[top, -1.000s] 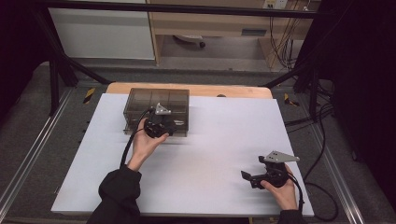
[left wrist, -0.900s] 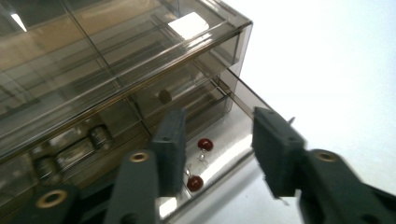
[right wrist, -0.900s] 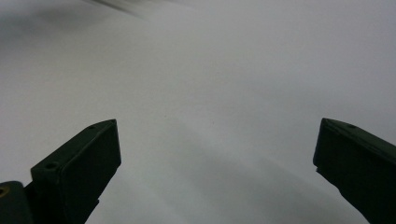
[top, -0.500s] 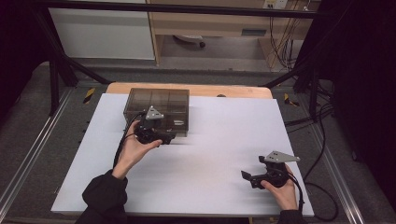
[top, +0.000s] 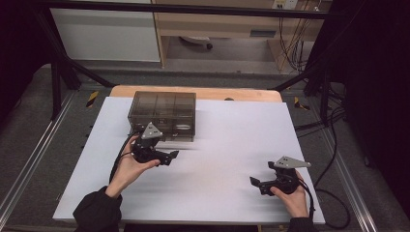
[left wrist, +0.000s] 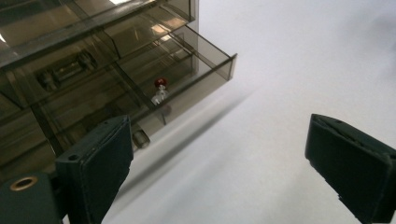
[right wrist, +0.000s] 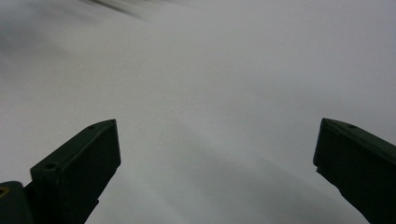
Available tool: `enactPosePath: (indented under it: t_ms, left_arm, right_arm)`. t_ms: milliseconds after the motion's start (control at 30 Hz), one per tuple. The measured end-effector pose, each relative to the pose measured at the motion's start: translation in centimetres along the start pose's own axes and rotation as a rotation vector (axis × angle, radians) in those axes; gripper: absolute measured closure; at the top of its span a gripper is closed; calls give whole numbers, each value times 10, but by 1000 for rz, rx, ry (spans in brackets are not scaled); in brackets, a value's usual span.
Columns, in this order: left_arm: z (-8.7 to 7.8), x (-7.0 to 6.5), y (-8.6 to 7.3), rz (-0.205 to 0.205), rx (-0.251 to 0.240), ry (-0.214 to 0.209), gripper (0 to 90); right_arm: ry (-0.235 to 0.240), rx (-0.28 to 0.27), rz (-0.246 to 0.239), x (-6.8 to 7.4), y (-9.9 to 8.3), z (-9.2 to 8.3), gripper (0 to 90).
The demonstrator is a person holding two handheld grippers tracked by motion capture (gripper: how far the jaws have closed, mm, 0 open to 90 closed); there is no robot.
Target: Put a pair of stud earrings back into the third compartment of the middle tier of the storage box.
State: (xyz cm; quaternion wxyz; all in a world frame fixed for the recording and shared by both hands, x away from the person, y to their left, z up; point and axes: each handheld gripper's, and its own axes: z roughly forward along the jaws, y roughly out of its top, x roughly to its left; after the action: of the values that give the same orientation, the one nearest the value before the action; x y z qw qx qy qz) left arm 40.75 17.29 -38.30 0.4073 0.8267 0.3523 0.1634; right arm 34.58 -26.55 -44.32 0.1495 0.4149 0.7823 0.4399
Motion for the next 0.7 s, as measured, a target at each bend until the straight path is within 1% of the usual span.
enactPosePath:
  t_ms: [167,400,700]
  left_arm:
    - [-5,0,-13,-7,-11,-8,75]
    - [-6,1,-34,-21,-9,-27,75]
    - [-12,5,-59,-22,-31,-25,77]
  right_arm:
    - [1,0,-3,0,0,0,14]
    - [-1,0,2,0,0,0,13]
    - [-1,-3,5,0,0,-1,13]
